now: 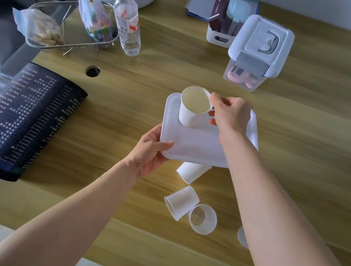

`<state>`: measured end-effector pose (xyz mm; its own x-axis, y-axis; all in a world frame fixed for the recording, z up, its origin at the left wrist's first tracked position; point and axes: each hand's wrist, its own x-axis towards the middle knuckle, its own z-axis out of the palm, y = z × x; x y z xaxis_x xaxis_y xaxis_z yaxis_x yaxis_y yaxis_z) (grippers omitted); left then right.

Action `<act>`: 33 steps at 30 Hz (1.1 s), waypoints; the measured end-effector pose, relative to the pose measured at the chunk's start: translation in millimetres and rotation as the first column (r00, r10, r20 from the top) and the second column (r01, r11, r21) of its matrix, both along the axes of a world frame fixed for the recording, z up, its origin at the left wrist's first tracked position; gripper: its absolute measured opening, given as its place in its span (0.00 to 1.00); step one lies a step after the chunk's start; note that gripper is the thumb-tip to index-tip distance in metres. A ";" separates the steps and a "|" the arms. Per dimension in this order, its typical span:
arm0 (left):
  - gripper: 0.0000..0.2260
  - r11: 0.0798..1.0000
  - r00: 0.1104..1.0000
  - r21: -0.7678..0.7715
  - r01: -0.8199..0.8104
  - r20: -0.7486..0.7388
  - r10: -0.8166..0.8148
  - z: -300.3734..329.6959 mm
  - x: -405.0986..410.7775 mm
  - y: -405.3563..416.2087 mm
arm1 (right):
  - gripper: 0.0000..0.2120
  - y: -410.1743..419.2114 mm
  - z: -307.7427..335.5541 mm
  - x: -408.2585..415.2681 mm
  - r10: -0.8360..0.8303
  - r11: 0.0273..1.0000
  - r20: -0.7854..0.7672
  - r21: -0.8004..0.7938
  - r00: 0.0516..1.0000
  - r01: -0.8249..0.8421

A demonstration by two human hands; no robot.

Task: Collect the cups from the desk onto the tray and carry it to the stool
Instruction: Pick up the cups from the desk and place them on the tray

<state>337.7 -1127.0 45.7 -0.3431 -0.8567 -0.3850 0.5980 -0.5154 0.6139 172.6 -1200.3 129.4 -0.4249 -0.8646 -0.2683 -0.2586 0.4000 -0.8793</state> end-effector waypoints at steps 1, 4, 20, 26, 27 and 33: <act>0.23 1.000 1.000 -0.006 0.003 -0.007 -0.003 -0.3 0.5 0.5 | 0.16 0.7 1.6 -0.1 0.000 1.000 0.018 -0.006 1.000 0.000; 0.24 1.000 1.000 -0.014 0.004 -0.021 -0.004 -0.3 3.4 1.0 | 0.16 7.3 6.8 -5.8 -0.004 1.000 0.049 -0.025 0.999 0.005; 0.23 0.987 0.982 0.029 -0.158 0.110 0.154 -24.8 45.8 -12.3 | 0.04 100.1 -88.3 -47.2 0.106 0.962 -0.026 0.256 0.994 -0.096; 0.23 0.977 0.974 0.057 -0.204 0.116 0.197 -30.1 54.3 -11.0 | 0.04 96.7 -105.3 -44.3 0.154 0.931 0.024 0.331 0.988 -0.153; 0.22 0.976 0.973 0.059 -0.209 0.115 0.201 -30.0 55.6 -10.7 | 0.05 96.8 -104.9 -44.9 0.162 0.931 0.023 0.329 0.987 -0.160; 0.22 0.974 0.970 0.050 -0.221 0.111 0.215 -27.7 57.5 -11.3 | 0.06 102.4 -72.0 -62.8 0.234 0.928 0.049 0.286 0.971 -0.238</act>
<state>395.3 -1138.3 18.0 -0.1061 -0.8799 -0.4632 0.6346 -0.4186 0.6497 109.8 -1097.9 57.4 -0.2129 -0.8243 -0.5247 -0.3649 0.5652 -0.7399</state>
